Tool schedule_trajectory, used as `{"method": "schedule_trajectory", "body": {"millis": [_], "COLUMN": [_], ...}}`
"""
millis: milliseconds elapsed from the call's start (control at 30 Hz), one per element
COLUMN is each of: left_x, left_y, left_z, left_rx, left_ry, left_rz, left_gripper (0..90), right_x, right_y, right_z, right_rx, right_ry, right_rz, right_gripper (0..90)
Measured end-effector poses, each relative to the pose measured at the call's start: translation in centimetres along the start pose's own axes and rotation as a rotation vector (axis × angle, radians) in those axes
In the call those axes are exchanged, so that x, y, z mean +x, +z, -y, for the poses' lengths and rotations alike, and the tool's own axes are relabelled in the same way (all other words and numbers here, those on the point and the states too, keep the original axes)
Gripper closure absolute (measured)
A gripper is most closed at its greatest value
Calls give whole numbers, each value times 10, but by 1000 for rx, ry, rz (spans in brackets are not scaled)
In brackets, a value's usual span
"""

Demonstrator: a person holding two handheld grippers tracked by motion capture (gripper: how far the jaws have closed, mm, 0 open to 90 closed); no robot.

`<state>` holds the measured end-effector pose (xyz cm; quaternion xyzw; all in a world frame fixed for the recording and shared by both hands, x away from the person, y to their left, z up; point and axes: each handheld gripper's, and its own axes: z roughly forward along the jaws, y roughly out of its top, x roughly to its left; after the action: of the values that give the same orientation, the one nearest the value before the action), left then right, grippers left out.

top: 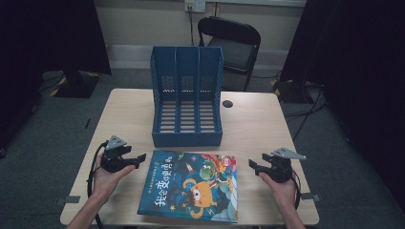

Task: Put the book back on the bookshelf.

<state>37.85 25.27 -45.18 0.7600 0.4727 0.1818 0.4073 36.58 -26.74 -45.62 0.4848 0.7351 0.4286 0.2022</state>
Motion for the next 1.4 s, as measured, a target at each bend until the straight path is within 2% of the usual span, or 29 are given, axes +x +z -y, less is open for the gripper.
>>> {"method": "schedule_trajectory", "body": {"millis": [33, 67, 133, 333, 533, 667, 733, 800, 833, 1033, 1167, 1300, 1400], "left_x": [-1, -1, -2, -5, -9, -12, -14, -18, -20, -27, -30, -32, -33], "left_y": [2, 2, 3, 4, 7, 4, 2, 1, 1, 3, 6, 8, 10], "left_z": [1, 1, 1, 2, 2, 3, 1, 1, 2, 6, 5, 6, 7], "left_rx": [6, 6, 12, 10, 26, 25, 13, 6, 12, 26, 41, 54, 68], "left_ry": [1, 1, -2, -4, 11, -8, -3, 6, 22, 16, 33, 38, 24], "left_rz": [6, 6, 10, 31, 61, 75, 94, 106, 98, 124, 125, 151, 178], "left_gripper": [309, 314, 316, 338, 348, 361, 406, 406, 406, 419, 419, 412, 449], "right_x": [0, 0, 0, 1, 4, 5, 8, 12, 15, 31, 43, 57, 66], "right_y": [-1, -1, -2, 1, 5, 8, 8, 7, 7, 11, 24, 41, 52], "right_z": [0, 0, -1, -2, -4, -5, -7, -9, -11, -21, -31, -40, -40], "right_rx": [-1, -1, -3, 19, 30, 39, 34, 28, 22, 12, 41, 63, 71], "right_ry": [-5, -5, -4, 13, -2, -2, -20, -43, -54, -88, -120, -155, -169], "right_rz": [-10, -10, -41, -60, -70, -88, -103, -129, -135, -177, -210, -250, -274], "right_gripper": [413, 413, 438, 446, 437, 442, 494, 513, 516, 520, 502, 499, 483]}}
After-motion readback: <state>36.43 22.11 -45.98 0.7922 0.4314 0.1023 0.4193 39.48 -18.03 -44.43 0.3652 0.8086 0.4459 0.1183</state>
